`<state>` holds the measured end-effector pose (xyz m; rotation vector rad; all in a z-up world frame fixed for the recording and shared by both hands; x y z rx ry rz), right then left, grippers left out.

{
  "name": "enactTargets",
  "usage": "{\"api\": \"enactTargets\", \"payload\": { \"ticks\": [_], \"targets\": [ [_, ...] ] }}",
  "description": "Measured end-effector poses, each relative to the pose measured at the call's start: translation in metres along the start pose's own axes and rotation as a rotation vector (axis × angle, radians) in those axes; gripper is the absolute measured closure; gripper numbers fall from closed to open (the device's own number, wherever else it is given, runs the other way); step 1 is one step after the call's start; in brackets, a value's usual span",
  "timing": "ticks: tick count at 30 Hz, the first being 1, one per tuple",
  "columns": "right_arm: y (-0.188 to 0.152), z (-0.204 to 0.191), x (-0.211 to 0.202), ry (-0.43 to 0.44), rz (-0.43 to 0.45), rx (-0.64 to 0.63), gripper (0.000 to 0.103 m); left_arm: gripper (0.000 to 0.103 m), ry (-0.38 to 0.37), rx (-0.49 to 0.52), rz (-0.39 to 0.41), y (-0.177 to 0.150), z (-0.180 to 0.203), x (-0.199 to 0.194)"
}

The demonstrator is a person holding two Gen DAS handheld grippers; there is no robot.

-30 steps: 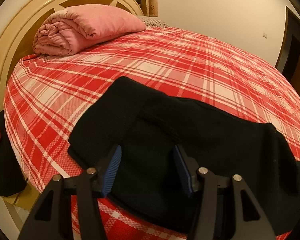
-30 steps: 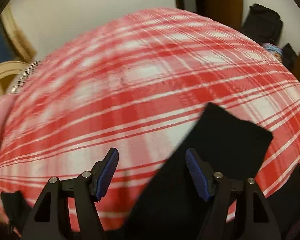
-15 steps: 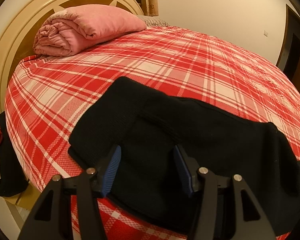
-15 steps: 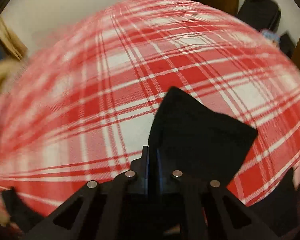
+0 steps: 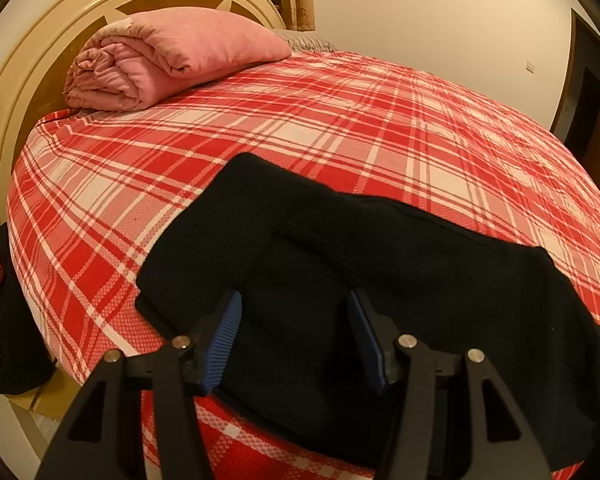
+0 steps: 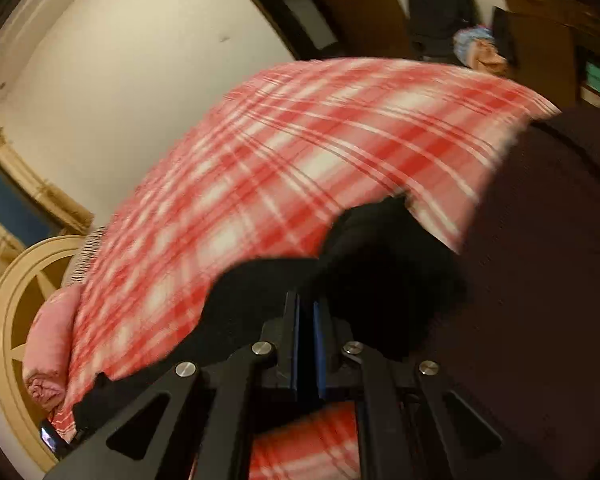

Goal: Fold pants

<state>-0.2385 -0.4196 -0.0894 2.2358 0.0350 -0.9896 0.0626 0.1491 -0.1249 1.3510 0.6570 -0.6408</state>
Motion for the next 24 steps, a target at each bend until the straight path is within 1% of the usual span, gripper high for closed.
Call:
{"api": "enactTargets", "payload": {
  "ticks": [2,3,5,9,10,11,12,13,14,15,16,17,18,20,21,22,24],
  "targets": [
    [-0.016,0.008,0.002,0.013,-0.036,0.035,0.097,0.044,-0.001,0.000,-0.004,0.001,0.001,0.000],
    [-0.020,0.009,0.003,0.009,-0.041,0.024,0.097,0.044,0.000,0.002,-0.004,0.001,0.001,0.000],
    [-0.027,0.011,0.006,-0.018,-0.071,-0.011,0.096,0.044,0.004,0.007,-0.005,0.001,0.002,0.000],
    [-0.034,0.026,0.013,-0.065,-0.170,0.018,0.092,0.044,0.006,0.013,-0.013,0.001,0.003,0.000],
    [-0.031,0.029,0.008,-0.069,-0.165,0.018,0.092,0.044,0.006,0.014,-0.016,0.001,0.003,0.000],
    [-0.024,0.032,0.000,-0.092,-0.139,0.007,0.092,0.044,0.006,0.014,-0.019,0.001,0.003,0.000],
    [-0.013,0.035,-0.009,-0.132,-0.108,-0.018,0.092,0.044,0.007,0.016,-0.021,0.001,0.003,0.000],
    [-0.004,0.036,-0.016,-0.161,-0.076,-0.040,0.089,0.043,0.009,0.018,-0.022,0.001,0.004,0.000],
    [0.007,0.037,-0.024,-0.191,-0.035,-0.070,0.084,0.043,0.013,0.020,-0.020,0.002,0.004,0.000],
    [0.019,0.037,-0.029,-0.212,0.004,-0.102,0.063,0.042,0.017,0.021,-0.019,0.002,0.005,0.001],
    [0.029,0.035,-0.030,-0.220,0.032,-0.129,0.034,0.042,0.023,0.023,-0.016,0.002,0.006,0.001],
    [0.039,0.031,-0.025,-0.206,0.052,-0.173,0.023,0.041,0.031,0.026,-0.012,0.003,0.007,0.001],
    [0.047,0.028,-0.017,-0.187,0.046,-0.211,0.020,0.040,0.038,0.026,-0.010,0.003,0.007,0.001],
    [0.054,0.022,0.009,-0.204,0.007,-0.303,0.020,0.040,0.047,0.021,-0.010,0.003,0.007,0.002],
    [0.056,0.019,0.019,-0.212,0.002,-0.343,0.029,0.040,0.050,0.017,-0.011,0.004,0.006,0.002],
    [0.056,0.015,0.031,-0.213,-0.020,-0.397,0.047,0.040,0.051,0.015,-0.012,0.004,0.006,0.002],
    [0.051,0.013,0.058,-0.228,-0.094,-0.467,0.062,0.040,0.055,0.010,-0.015,0.004,0.005,0.002]
  ]
}}
Point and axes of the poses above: each gripper's, at about its wrist camera, not at the fingertips, and x roughly the way its jaws point, z to its right, y to its top, the point moved 8 cm from there along x, roughly the way its jaws point, and after that the axes turned 5 degrees about -x, right-handed, at the moved point
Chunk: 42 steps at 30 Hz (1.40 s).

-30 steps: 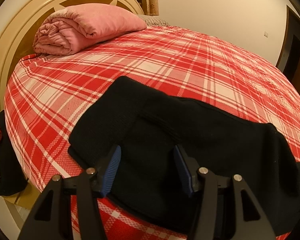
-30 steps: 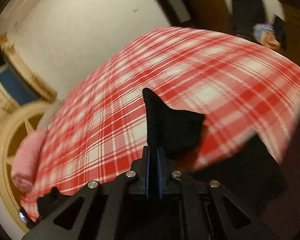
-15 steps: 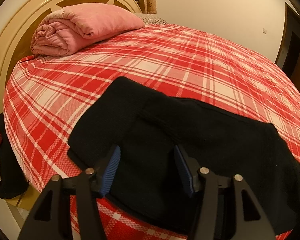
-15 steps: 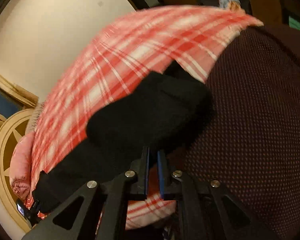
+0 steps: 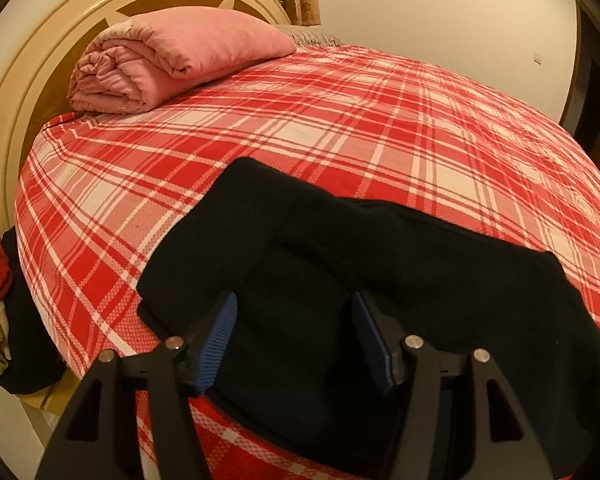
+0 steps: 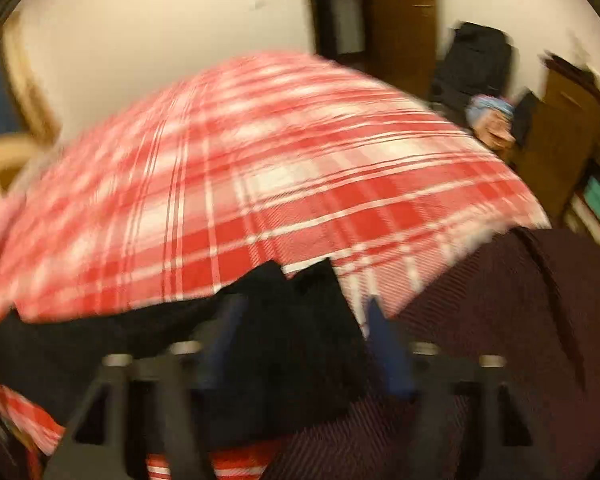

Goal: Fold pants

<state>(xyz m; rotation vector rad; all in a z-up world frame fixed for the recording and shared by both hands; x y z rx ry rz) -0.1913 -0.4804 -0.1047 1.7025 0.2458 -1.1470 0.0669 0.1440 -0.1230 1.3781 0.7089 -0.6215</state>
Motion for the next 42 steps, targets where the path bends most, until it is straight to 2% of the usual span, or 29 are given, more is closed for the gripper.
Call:
{"api": "enactTargets", "payload": {
  "ticks": [4,6,9,10,11,12,16,18,20,23,25,26,30,31,32,34,35,37,40,42],
  "targets": [
    [-0.006,-0.004,0.032,0.026,-0.063,-0.012,0.062,0.039,0.014,0.001,0.007,0.000,0.001,0.000],
    [-0.011,-0.008,0.037,0.052,-0.072,-0.002,0.062,0.038,0.023,0.000,0.011,0.000,0.000,0.000],
    [-0.014,-0.011,0.042,0.042,-0.065,-0.019,0.062,0.037,0.033,-0.001,0.013,0.000,0.001,0.000],
    [-0.014,-0.010,0.041,0.041,-0.062,-0.015,0.066,0.037,0.036,0.000,0.013,0.000,0.001,0.000],
    [-0.014,-0.011,0.039,0.045,-0.057,-0.016,0.075,0.037,0.039,0.000,0.012,0.000,0.001,0.000],
    [-0.013,-0.012,0.038,0.056,-0.055,-0.019,0.092,0.037,0.040,-0.002,0.010,0.001,0.001,0.000],
    [-0.010,-0.008,0.022,0.035,0.008,0.004,0.095,0.037,0.040,-0.003,0.011,0.001,0.001,0.000],
    [-0.006,-0.005,0.012,0.063,0.052,0.032,0.094,0.037,0.040,-0.002,0.013,0.001,0.000,0.000],
    [-0.002,-0.003,0.013,0.097,0.034,0.044,0.094,0.037,0.040,-0.002,0.010,0.001,0.000,0.000],
    [0.000,0.001,0.023,0.116,-0.007,0.064,0.083,0.037,0.038,-0.004,0.012,0.000,0.000,0.000],
    [-0.001,0.000,0.030,0.134,-0.020,0.070,0.052,0.037,0.038,-0.004,0.014,0.000,0.000,0.000],
    [-0.002,-0.001,0.033,0.139,-0.025,0.071,0.047,0.037,0.039,-0.004,0.013,0.000,0.000,0.000],
    [-0.007,-0.010,0.043,0.098,-0.029,0.031,0.045,0.036,0.040,-0.003,0.012,0.000,0.000,-0.001],
    [-0.007,-0.014,0.043,0.074,-0.022,0.002,0.048,0.036,0.041,-0.002,0.013,0.000,0.000,-0.001],
    [-0.007,-0.016,0.044,0.068,-0.030,-0.016,0.056,0.036,0.041,-0.002,0.015,0.000,0.000,-0.001],
    [-0.006,-0.021,0.042,0.038,-0.025,-0.048,0.087,0.036,0.042,-0.002,0.016,0.000,0.000,0.000],
    [-0.004,-0.021,0.039,0.027,-0.019,-0.058,0.091,0.036,0.042,-0.003,0.016,0.000,0.000,0.000],
    [0.001,-0.017,0.025,-0.018,0.037,-0.056,0.092,0.036,0.041,-0.002,0.016,0.000,0.000,0.000],
    [0.008,0.004,0.001,-0.052,0.129,0.046,0.092,0.036,0.037,-0.003,0.014,0.000,0.000,0.000],
    [0.004,0.015,0.000,-0.057,0.134,0.093,0.092,0.036,0.038,-0.004,0.015,0.001,0.000,0.000]
  ]
}}
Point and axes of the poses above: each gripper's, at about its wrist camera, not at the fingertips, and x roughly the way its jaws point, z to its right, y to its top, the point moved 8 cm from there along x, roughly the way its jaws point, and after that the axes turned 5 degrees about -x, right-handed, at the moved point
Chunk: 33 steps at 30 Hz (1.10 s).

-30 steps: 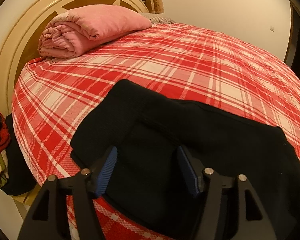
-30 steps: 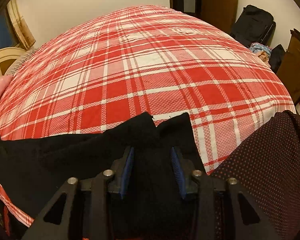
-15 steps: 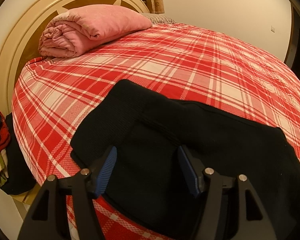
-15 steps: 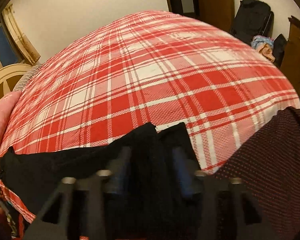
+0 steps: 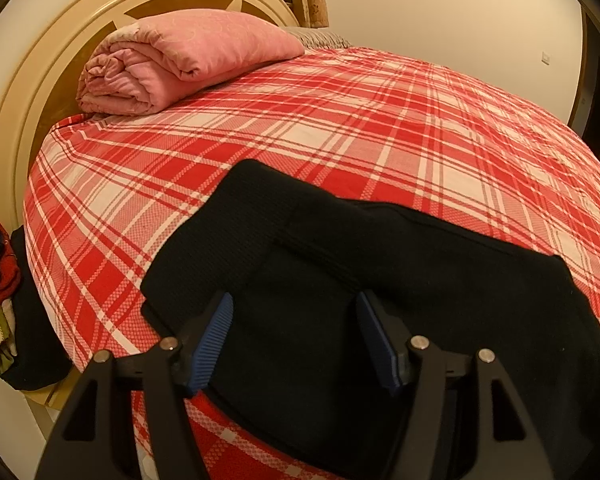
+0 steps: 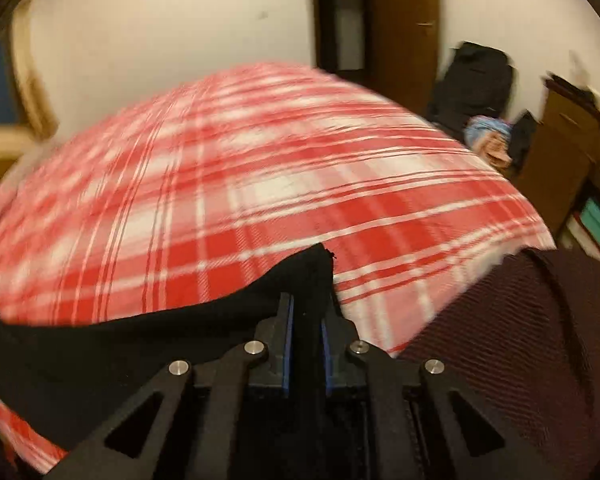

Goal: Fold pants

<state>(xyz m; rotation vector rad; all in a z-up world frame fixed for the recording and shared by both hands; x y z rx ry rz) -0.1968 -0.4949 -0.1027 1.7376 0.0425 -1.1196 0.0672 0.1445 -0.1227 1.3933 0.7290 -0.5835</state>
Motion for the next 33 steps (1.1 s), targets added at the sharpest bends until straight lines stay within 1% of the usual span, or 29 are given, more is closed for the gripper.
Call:
{"api": "enactTargets", "payload": {
  "ticks": [2,3,4,5,6,7,8,9,11,12,13,14,15,16,18,19,20,21,22,24,25,26,28,29,31,33],
  "targets": [
    [-0.008,0.005,0.012,-0.003,-0.032,0.013,0.091,0.036,0.003,-0.003,0.005,0.000,0.000,0.000],
    [-0.014,0.006,0.019,0.014,-0.054,0.023,0.091,0.036,0.004,-0.003,0.007,0.000,0.000,0.000],
    [-0.017,0.005,0.028,0.046,-0.101,0.037,0.090,0.036,0.005,-0.002,0.008,-0.001,0.000,0.000],
    [-0.018,0.007,0.032,0.062,-0.126,0.055,0.090,0.036,0.005,0.000,0.008,-0.001,0.001,0.000],
    [-0.018,0.008,0.033,0.062,-0.133,0.062,0.084,0.036,0.004,0.000,0.006,-0.001,0.001,0.000],
    [-0.019,0.010,0.035,0.053,-0.149,0.059,0.070,0.036,0.001,0.001,0.004,-0.001,0.001,0.000],
    [-0.020,0.012,0.036,0.033,-0.166,0.049,0.061,0.036,-0.001,0.004,0.002,-0.001,0.001,-0.001],
    [-0.019,0.015,0.032,0.022,-0.161,0.044,0.054,0.036,-0.002,0.011,0.001,-0.001,0.000,-0.002],
    [-0.012,0.032,0.011,-0.078,-0.103,0.088,0.053,0.036,0.004,0.026,0.010,0.000,0.000,-0.009],
    [-0.006,0.042,-0.008,-0.157,-0.052,0.118,0.053,0.035,0.004,0.038,0.025,0.001,0.001,-0.014],
    [-0.002,0.043,-0.027,-0.205,0.005,0.124,0.053,0.035,0.003,0.058,0.047,0.002,0.003,-0.021],
    [0.003,0.032,-0.048,-0.196,0.072,0.099,0.053,0.035,-0.003,0.073,0.063,0.002,0.005,-0.026],
    [0.004,0.016,-0.058,-0.140,0.106,0.064,0.053,0.035,-0.028,0.102,0.089,0.002,0.011,-0.036],
    [0.003,-0.012,-0.067,-0.032,0.115,0.010,0.053,0.035,-0.053,0.126,0.108,0.001,0.017,-0.044],
    [-0.010,-0.073,-0.072,0.172,0.068,-0.087,0.053,0.035,-0.111,0.195,0.141,-0.004,0.036,-0.062],
    [-0.024,-0.115,-0.074,0.327,0.024,-0.120,0.053,0.035,-0.139,0.219,0.147,-0.007,0.044,-0.068],
    [-0.034,-0.140,-0.074,0.425,-0.010,-0.127,0.053,0.035,-0.183,0.240,0.148,-0.013,0.055,-0.076],
    [-0.051,-0.176,-0.073,0.558,-0.064,-0.131,0.053,0.032,-0.226,0.254,0.138,-0.019,0.063,-0.081],
    [-0.066,-0.204,-0.073,0.658,-0.114,-0.131,0.053,0.031,-0.269,0.271,0.122,-0.025,0.073,-0.085],
    [-0.092,-0.243,-0.069,0.787,-0.200,-0.127,0.053,0.030,-0.325,0.314,0.098,-0.041,0.091,-0.091],
    [-0.107,-0.262,-0.067,0.843,-0.249,-0.125,0.053,0.030,-0.339,0.334,0.092,-0.047,0.097,-0.093],
    [-0.119,-0.276,-0.064,0.867,-0.283,-0.132,0.053,0.030,-0.357,0.363,0.083,-0.054,0.105,-0.095],
    [-0.137,-0.292,-0.054,0.862,-0.334,-0.140,0.053,0.030,-0.370,0.387,0.078,-0.062,0.117,-0.097],
    [-0.143,-0.295,-0.050,0.871,-0.347,-0.118,0.053,0.030,-0.382,0.390,0.074,-0.064,0.121,-0.097],
    [-0.143,-0.294,-0.048,0.890,-0.337,-0.066,0.053,0.028,-0.401,0.393,0.061,-0.067,0.125,-0.097],
    [-0.140,-0.290,-0.045,0.889,-0.321,-0.034,0.053,0.027,-0.396,0.400,0.048,-0.070,0.126,-0.093]
  ]
}}
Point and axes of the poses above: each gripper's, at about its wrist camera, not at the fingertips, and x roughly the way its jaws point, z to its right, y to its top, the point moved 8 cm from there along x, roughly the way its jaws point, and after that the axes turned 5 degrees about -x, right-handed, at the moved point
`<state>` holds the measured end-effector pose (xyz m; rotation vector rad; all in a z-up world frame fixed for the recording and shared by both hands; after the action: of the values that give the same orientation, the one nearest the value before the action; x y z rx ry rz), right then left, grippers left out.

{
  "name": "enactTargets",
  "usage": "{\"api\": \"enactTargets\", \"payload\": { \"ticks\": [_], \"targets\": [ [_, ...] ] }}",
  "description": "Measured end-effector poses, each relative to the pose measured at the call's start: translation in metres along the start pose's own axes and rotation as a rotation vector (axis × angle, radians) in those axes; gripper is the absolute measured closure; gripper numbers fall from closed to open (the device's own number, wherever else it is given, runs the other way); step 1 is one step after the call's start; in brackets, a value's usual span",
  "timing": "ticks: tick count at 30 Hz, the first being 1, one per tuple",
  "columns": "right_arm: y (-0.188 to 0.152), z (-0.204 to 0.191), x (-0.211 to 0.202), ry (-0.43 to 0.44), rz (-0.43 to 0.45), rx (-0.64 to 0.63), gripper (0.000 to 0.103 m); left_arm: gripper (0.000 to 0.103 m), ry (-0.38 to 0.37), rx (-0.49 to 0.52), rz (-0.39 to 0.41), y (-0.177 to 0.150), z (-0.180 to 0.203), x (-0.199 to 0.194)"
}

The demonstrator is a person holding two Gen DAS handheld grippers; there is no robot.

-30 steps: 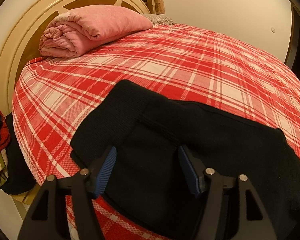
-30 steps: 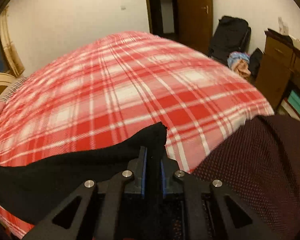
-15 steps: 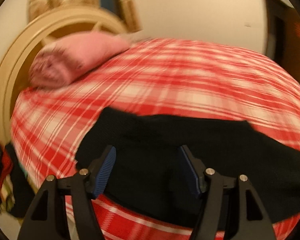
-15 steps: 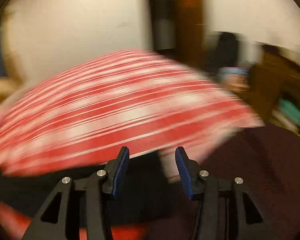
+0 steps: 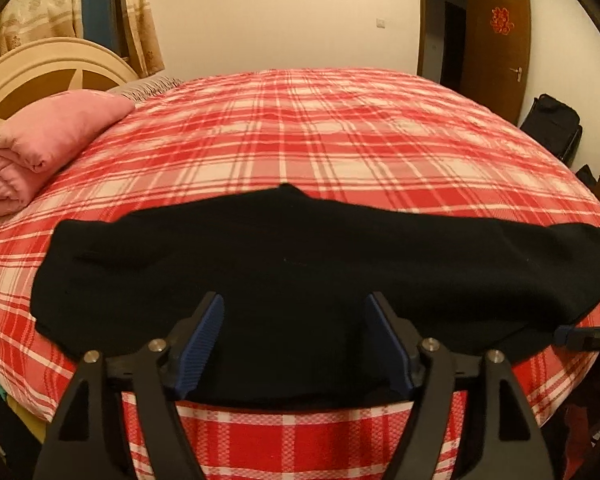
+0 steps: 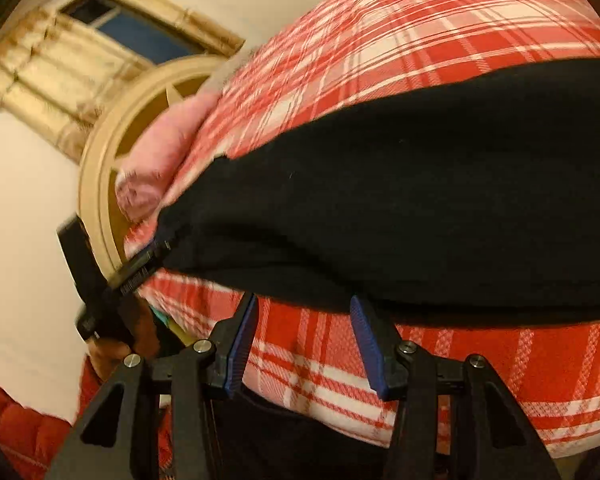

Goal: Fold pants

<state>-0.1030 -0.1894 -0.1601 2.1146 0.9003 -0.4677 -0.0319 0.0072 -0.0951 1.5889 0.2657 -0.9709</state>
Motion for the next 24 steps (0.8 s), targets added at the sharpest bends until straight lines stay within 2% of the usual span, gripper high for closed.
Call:
{"api": "enactTargets", "payload": {
  "ticks": [4,6,9,11,13,15,17,19,21,24],
  "targets": [
    [0.013,0.018,-0.021,-0.102,0.078,0.005,0.053,0.027,0.017,-0.016,-0.021,-0.005,-0.006,0.005],
    [0.020,0.031,-0.026,-0.101,0.101,0.051,0.053,0.027,0.018,-0.045,-0.029,-0.006,-0.011,0.007],
    [0.026,0.041,-0.039,-0.141,0.183,0.099,0.053,0.027,0.016,-0.094,-0.039,-0.006,-0.020,0.007],
    [0.026,0.043,-0.043,-0.118,0.235,0.143,0.053,0.026,0.013,-0.129,-0.042,-0.005,-0.026,0.005],
    [0.024,0.039,-0.033,-0.067,0.219,0.153,0.053,0.026,0.004,-0.156,-0.046,-0.005,-0.029,0.005],
    [0.024,0.027,-0.024,-0.050,0.185,0.100,0.053,0.026,0.003,-0.170,-0.052,-0.006,-0.031,0.006],
    [0.022,0.009,-0.015,0.029,0.133,0.056,0.053,0.026,0.000,-0.175,-0.058,-0.007,-0.030,0.007],
    [0.018,0.005,-0.008,0.056,0.097,0.048,0.053,0.026,-0.002,-0.175,-0.056,-0.006,-0.029,0.007],
    [0.021,0.008,-0.003,0.030,0.109,0.050,0.053,0.026,0.001,-0.174,-0.050,-0.005,-0.030,0.006],
    [0.037,0.015,-0.013,-0.002,0.188,0.092,0.053,0.026,0.018,-0.184,-0.036,0.000,-0.037,0.005]
  ]
}}
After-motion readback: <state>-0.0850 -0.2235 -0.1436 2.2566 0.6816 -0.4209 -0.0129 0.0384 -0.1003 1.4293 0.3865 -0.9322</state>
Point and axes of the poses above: each gripper's, at about its wrist camera, not at the fingertips, and x roughly the way its jaws point, z to its right, y to its top, the point moved 8 cm from there along x, roughly the way its jaws point, and after that the axes turned 5 degrees about -x, right-handed, at the moved point
